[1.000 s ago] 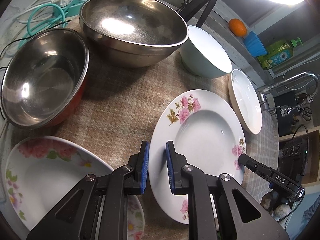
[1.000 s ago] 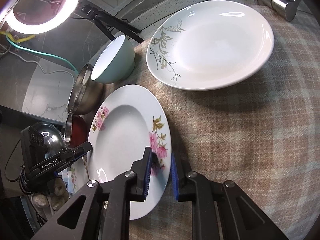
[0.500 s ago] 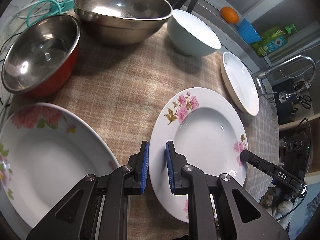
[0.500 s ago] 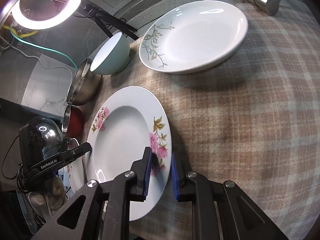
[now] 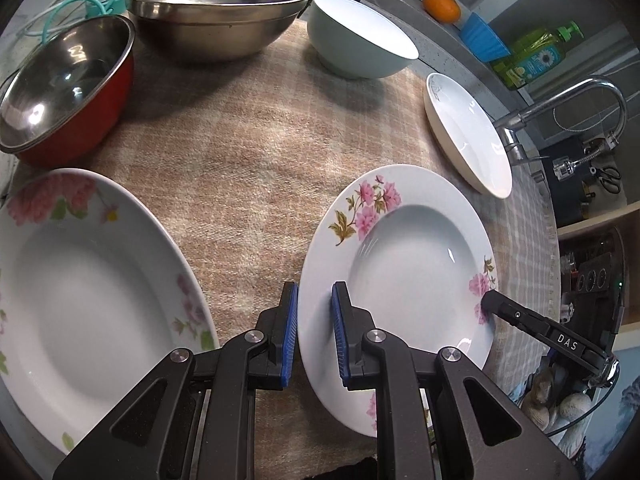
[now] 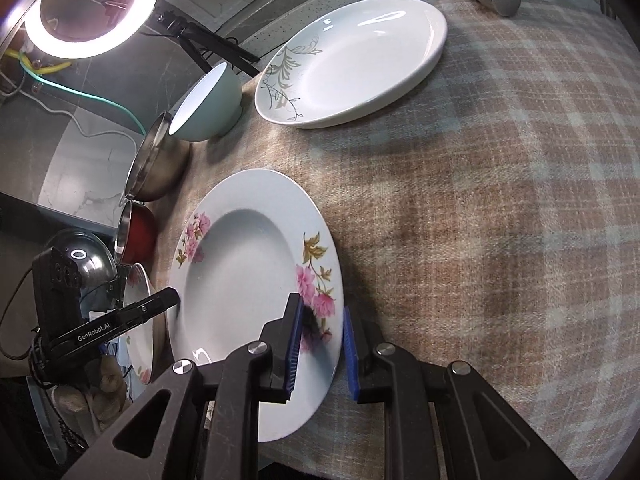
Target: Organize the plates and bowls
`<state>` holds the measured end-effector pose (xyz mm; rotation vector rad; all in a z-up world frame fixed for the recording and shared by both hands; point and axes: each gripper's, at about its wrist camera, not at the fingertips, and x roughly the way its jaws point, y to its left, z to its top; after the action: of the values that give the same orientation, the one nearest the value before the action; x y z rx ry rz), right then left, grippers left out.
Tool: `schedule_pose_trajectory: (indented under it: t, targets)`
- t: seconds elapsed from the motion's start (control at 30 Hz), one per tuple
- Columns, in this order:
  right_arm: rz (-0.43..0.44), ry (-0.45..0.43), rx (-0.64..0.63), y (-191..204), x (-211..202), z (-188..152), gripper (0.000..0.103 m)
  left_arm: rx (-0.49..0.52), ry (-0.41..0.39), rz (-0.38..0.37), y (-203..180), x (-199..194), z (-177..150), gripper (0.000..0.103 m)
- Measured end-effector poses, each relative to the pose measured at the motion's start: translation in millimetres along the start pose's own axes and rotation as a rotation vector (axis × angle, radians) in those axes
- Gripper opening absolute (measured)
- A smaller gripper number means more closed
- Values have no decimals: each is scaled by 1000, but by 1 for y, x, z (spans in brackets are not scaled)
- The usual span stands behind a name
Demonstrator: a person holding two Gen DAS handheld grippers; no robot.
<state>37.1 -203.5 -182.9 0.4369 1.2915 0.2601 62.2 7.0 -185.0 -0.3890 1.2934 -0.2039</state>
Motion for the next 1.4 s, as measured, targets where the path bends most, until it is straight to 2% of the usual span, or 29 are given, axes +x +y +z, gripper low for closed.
schedule_pose_trajectory:
  t: [0.57, 1.03, 1.33, 1.4]
  targets:
    - [-32, -9, 1, -3, 0, 4, 19, 17, 3, -10, -6, 3, -3, 15]
    - [-52, -11, -2, -1, 1, 4, 20, 50, -6, 12, -9, 3, -6, 15]
    - [-100, -37, -33, 8, -7, 3, 21, 59, -31, 34, -7, -4, -6, 15]
    - [-106, -45, -25, 6, -10, 2, 26, 53, -35, 38, -5, -6, -6, 15]
